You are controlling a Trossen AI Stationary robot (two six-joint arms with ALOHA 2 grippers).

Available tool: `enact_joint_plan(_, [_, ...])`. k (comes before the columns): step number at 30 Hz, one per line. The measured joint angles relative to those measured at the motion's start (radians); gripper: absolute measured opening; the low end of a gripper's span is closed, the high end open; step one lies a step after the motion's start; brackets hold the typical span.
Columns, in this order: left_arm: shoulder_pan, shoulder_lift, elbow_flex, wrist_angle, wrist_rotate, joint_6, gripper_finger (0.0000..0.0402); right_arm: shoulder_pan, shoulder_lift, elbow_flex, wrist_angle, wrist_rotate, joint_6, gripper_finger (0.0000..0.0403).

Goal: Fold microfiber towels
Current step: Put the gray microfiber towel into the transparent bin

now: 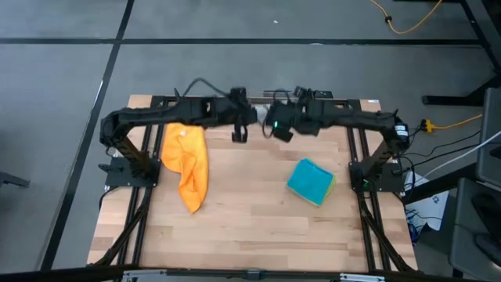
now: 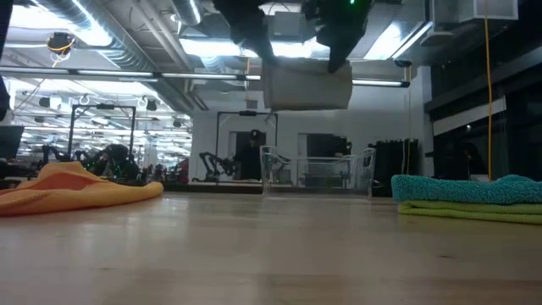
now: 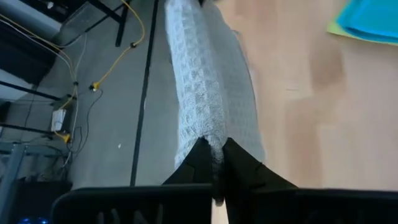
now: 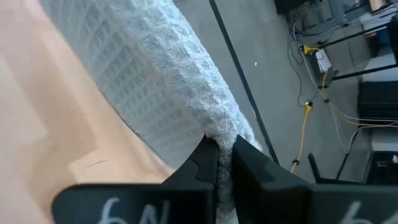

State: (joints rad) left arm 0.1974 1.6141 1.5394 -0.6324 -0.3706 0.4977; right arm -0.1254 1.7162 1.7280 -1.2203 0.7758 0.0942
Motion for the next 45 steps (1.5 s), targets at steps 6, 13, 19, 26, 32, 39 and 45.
enact_joint_plan(6, [0.139, 0.096, 0.117, 0.01, 0.121, 0.082, 0.0, -0.198, 0.02, 0.0, 0.078, -0.123, -0.186, 0.0022])
enact_joint_plan(13, [0.276, 0.272, 0.219, 0.04, 0.195, 0.169, 0.0, -0.4, 0.057, -0.001, 0.213, -0.277, -0.328, 0.0022])
enact_joint_plan(19, [0.343, 0.396, 0.281, 0.046, 0.305, 0.162, 0.0, -0.496, 0.136, -0.001, 0.231, -0.394, -0.378, 0.0022])
enact_joint_plan(26, [0.37, 0.447, 0.291, 0.048, 0.312, 0.165, 0.0, -0.561, 0.248, 0.0, 0.277, -0.477, -0.419, 0.0022])
enact_joint_plan(32, [0.393, 0.477, 0.292, 0.051, 0.315, 0.165, 0.0, -0.579, 0.279, 0.0, 0.329, -0.512, -0.427, 0.0022])
enact_joint_plan(39, [0.387, 0.525, 0.293, 0.041, 0.336, 0.164, 0.0, -0.579, 0.279, 0.0, 0.296, -0.537, -0.42, 0.0022])
enact_joint_plan(45, [0.369, 0.526, 0.292, 0.028, 0.335, 0.162, 0.0, -0.579, 0.3, 0.0, 0.273, -0.571, -0.418, 0.0022])
